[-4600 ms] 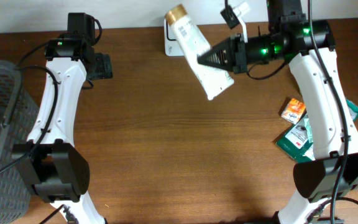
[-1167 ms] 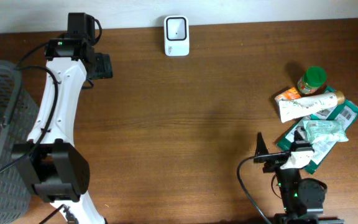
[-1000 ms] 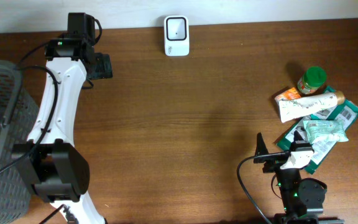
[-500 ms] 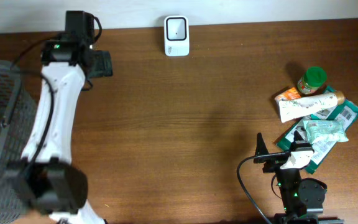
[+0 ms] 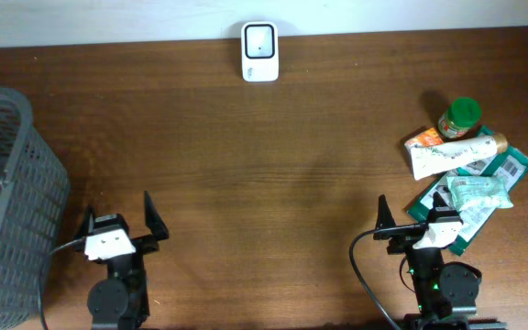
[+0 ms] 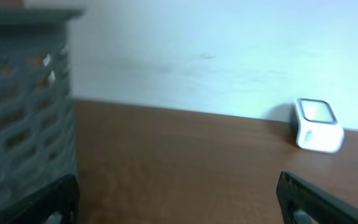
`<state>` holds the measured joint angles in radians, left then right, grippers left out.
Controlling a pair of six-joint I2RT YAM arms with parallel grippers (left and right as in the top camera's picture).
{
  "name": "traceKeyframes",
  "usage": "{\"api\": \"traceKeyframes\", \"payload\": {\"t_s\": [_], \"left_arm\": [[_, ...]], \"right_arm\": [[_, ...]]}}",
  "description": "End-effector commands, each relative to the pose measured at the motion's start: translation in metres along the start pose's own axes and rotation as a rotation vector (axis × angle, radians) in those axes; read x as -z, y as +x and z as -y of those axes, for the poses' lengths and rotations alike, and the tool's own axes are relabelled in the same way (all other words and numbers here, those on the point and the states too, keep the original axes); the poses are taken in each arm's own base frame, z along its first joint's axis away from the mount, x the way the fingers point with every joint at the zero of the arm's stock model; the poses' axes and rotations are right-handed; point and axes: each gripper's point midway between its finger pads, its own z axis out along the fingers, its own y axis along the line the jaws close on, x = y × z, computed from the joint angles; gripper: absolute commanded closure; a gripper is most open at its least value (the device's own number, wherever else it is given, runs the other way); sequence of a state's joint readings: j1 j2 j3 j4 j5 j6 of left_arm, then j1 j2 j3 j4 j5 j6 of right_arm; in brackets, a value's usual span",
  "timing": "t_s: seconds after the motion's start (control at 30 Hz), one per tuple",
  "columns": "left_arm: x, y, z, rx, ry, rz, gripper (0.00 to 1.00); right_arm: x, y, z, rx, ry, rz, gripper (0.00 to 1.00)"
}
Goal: Scan the item barcode
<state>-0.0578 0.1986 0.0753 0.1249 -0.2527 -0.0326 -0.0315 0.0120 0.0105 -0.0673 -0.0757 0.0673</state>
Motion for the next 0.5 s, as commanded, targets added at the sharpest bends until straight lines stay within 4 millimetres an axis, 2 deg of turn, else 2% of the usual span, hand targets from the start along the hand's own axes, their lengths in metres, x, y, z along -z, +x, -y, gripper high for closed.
{"api": "traceKeyframes", "payload": {"t_s": [0.0,0.03,0.2,0.27,0.47], "left_arm": [[0.006,0.011,0.021,-0.246,0.133,-0.001,0.01],[0.007,0.018,0.020,-0.279,0.135,-0.028,0.01],[0.013,0.022,0.010,-0.291,0.088,-0.023,0.01],[0.011,0.036,0.006,-0.328,0.080,-0.056,0.01],[0.011,0.036,0.003,-0.327,0.069,-0.059,0.01]], "right_arm": [[0.000,0.002,-0.001,0.005,-0.005,-0.002,0.02],[0.000,0.002,-0.001,0.005,-0.005,-0.002,0.02],[0.000,0.002,-0.001,0.005,-0.005,-0.002,0.02],[0.000,0.002,-0.001,0.005,-0.005,-0.002,0.02],[0.000,0.002,-0.001,0.005,-0.005,-0.002,0.02]]}}
